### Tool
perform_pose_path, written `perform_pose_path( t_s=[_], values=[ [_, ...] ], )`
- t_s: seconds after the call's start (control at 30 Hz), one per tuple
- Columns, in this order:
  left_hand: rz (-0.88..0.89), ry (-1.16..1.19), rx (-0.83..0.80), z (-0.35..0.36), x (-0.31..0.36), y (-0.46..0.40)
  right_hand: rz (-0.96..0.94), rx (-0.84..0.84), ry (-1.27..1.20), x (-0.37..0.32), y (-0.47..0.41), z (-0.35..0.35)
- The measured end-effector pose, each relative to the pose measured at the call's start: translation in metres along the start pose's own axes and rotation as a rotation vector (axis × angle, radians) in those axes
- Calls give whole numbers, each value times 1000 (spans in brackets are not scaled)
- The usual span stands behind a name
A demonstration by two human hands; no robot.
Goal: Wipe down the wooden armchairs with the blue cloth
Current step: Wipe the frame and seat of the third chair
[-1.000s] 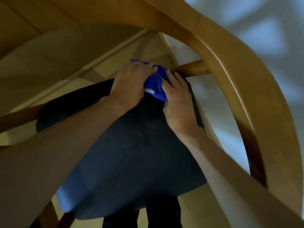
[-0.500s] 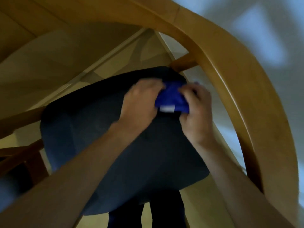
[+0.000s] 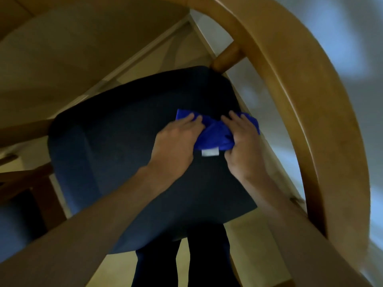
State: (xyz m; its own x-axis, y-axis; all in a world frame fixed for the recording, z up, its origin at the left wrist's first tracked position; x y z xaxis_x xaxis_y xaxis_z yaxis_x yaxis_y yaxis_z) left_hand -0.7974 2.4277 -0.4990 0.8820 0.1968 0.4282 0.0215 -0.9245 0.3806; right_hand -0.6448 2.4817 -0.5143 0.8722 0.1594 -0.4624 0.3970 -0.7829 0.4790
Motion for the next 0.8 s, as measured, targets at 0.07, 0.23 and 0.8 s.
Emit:
perform_pose_path(
  t_s=[0.07,0.23,0.8],
  values=[
    [7,-23,-53,-2,0,9,20,-4,2,-6,10,2],
    [-13,-138,190,-56,-14,-60,-25,336,-248,-29,-43,-36],
    [73,-43,-119,-17,-15,10,33,-14,-47,-21,21,-4]
  ],
)
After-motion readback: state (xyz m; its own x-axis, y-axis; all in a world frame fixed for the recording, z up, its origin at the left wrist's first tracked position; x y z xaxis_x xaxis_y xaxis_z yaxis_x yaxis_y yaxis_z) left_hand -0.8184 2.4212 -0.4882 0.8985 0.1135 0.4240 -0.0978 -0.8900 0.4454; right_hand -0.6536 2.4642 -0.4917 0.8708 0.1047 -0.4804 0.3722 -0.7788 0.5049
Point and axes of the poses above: each hand's wrist, its own y-axis away from the middle knuckle, its own z-axis out of the palm, x = y × z, the point moved 3 cm from there along -y, towards the middle knuckle, and after that the axes turned 1 degree about z, right-handed, at the moved point
